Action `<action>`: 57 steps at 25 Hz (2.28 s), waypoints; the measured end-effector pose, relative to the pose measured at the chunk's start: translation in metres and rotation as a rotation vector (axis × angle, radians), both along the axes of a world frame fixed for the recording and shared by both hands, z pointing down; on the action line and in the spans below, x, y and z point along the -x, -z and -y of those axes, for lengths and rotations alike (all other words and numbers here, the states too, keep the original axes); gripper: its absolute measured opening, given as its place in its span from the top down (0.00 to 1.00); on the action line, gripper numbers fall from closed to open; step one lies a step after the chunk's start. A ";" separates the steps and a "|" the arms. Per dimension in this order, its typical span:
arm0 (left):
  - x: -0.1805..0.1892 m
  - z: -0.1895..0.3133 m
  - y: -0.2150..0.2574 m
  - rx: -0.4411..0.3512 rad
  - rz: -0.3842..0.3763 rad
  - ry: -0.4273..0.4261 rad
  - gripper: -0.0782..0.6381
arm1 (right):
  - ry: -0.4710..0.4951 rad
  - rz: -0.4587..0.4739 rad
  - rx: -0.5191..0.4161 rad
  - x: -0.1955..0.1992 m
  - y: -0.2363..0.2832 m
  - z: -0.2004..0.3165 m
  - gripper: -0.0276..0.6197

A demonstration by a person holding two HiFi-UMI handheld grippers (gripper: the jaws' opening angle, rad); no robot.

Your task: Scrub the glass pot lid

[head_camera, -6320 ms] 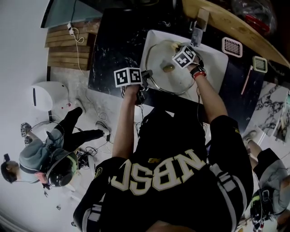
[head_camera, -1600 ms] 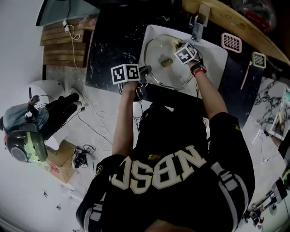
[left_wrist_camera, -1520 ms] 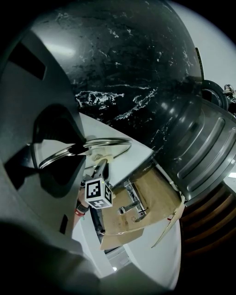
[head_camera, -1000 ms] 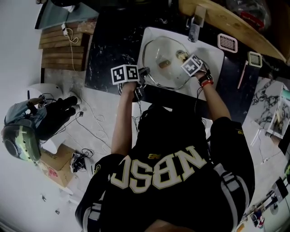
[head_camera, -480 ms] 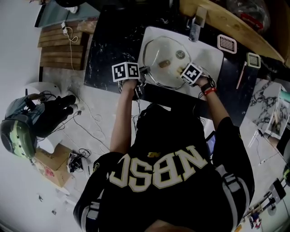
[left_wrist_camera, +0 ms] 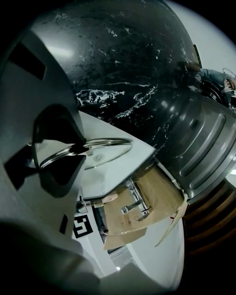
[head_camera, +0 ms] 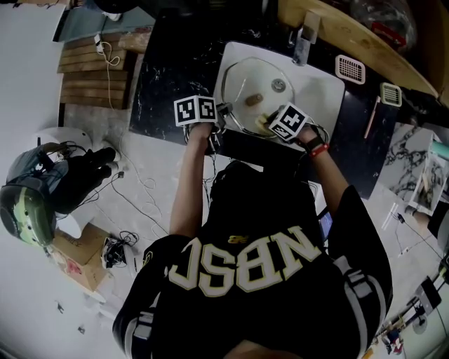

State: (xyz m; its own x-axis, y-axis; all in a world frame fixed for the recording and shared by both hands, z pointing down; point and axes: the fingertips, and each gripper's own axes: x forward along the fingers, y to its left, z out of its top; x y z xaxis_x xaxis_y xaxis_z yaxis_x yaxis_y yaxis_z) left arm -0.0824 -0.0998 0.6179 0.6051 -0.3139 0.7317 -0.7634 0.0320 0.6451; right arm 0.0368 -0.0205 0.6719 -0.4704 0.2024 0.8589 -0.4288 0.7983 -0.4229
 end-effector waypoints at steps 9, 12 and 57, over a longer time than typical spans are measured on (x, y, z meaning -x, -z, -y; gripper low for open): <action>0.000 -0.001 0.000 0.008 0.000 0.002 0.77 | -0.090 0.129 -0.036 0.042 0.021 0.009 0.89; 0.000 0.000 0.000 0.008 0.001 0.002 0.77 | -0.119 0.153 -0.078 0.055 0.023 0.018 0.89; 0.001 0.000 0.001 0.006 0.011 0.017 0.76 | -0.405 -0.144 -0.437 -0.023 -0.060 0.190 0.89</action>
State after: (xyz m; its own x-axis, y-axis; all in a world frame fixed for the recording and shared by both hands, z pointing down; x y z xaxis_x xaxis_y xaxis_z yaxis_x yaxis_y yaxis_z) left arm -0.0834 -0.0997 0.6173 0.5917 -0.3201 0.7399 -0.7696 0.0487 0.6366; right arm 0.0601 -0.2108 0.7317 -0.3095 -0.3538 0.8826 -0.7629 0.6464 -0.0084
